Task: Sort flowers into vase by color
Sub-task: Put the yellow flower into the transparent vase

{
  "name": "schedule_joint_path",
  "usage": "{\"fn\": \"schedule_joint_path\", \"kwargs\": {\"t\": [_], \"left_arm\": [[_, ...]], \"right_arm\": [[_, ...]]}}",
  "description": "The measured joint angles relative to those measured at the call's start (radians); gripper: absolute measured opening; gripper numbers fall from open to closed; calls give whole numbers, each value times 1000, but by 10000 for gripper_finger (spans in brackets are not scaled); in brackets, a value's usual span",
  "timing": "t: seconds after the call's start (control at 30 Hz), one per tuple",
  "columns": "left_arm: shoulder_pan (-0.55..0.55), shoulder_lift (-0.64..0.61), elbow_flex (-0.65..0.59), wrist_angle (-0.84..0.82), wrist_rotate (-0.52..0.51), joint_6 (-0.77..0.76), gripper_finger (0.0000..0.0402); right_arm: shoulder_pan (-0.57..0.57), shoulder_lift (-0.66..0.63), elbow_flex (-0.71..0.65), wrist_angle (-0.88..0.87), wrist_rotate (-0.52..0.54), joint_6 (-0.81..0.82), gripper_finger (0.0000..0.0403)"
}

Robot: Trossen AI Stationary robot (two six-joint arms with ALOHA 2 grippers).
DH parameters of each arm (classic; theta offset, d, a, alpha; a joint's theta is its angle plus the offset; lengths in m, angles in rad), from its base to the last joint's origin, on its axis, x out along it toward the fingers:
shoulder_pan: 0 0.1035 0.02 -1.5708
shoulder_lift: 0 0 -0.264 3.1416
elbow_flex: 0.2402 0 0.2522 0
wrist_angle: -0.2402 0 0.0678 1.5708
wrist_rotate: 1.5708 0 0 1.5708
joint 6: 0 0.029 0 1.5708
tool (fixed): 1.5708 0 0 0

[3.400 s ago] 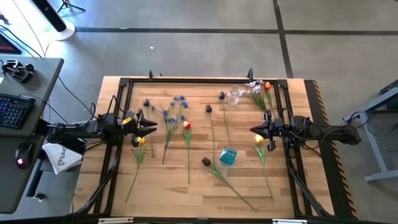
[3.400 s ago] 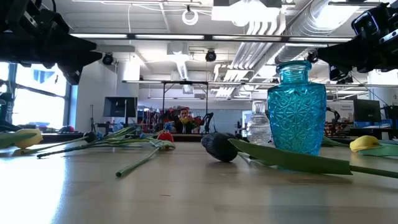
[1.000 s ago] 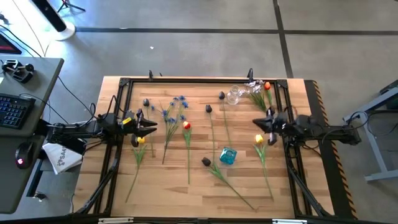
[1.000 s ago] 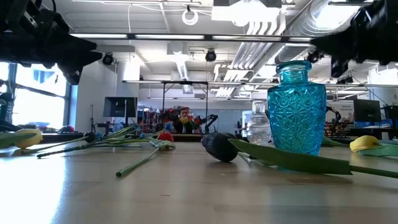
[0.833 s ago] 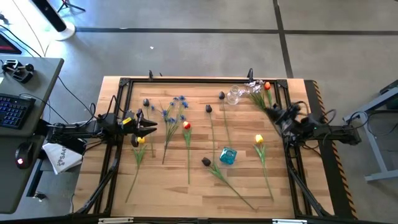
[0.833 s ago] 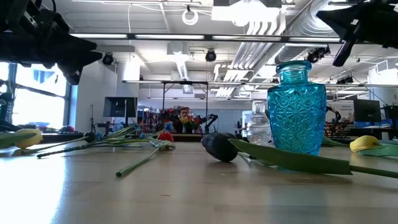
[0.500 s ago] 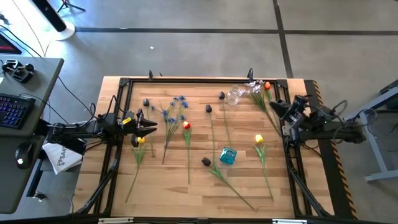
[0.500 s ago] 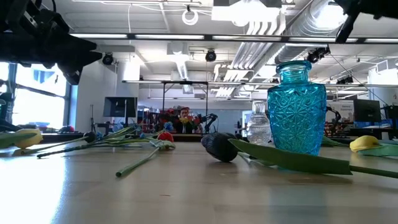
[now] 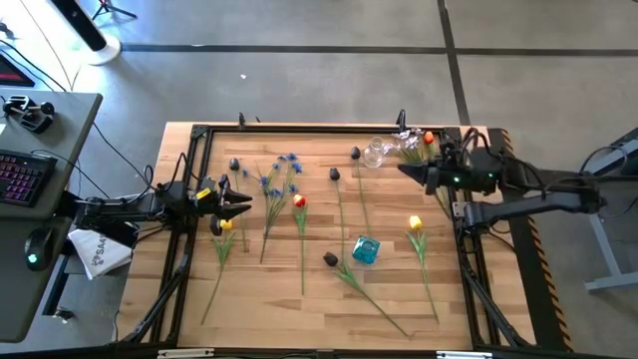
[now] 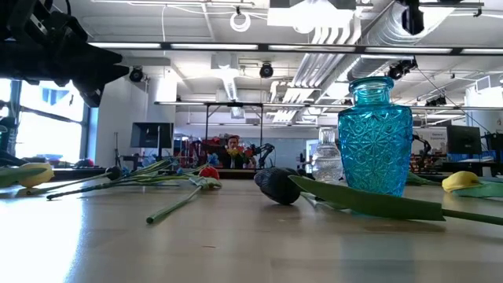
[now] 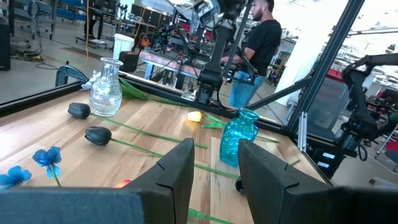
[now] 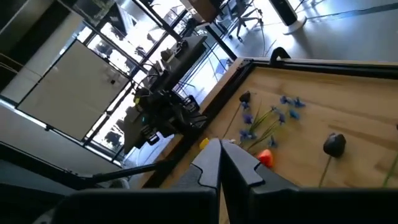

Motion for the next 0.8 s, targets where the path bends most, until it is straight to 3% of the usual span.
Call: {"fn": "schedule_joint_path", "kwargs": {"t": [0.13, 0.23, 0.33, 0.53, 0.7, 0.8], "left_arm": [[0, 0, 0, 0, 0, 0, 113], [0, 0, 0, 0, 0, 0, 113], [0, 0, 0, 0, 0, 0, 113], [0, 0, 0, 0, 0, 0, 113], [0, 0, 0, 0, 0, 0, 113], [0, 0, 0, 0, 0, 0, 113]], "right_arm": [[0, 92, 98, -99, -18, -16, 0], [0, 158, 186, -314, -28, 115, 4], [0, 227, 247, -543, -108, 246, 21], [59, 348, 252, -779, -317, 387, 75], [145, 422, 246, -924, -338, 481, 104], [169, 427, 168, -931, -377, 524, 115]]}}
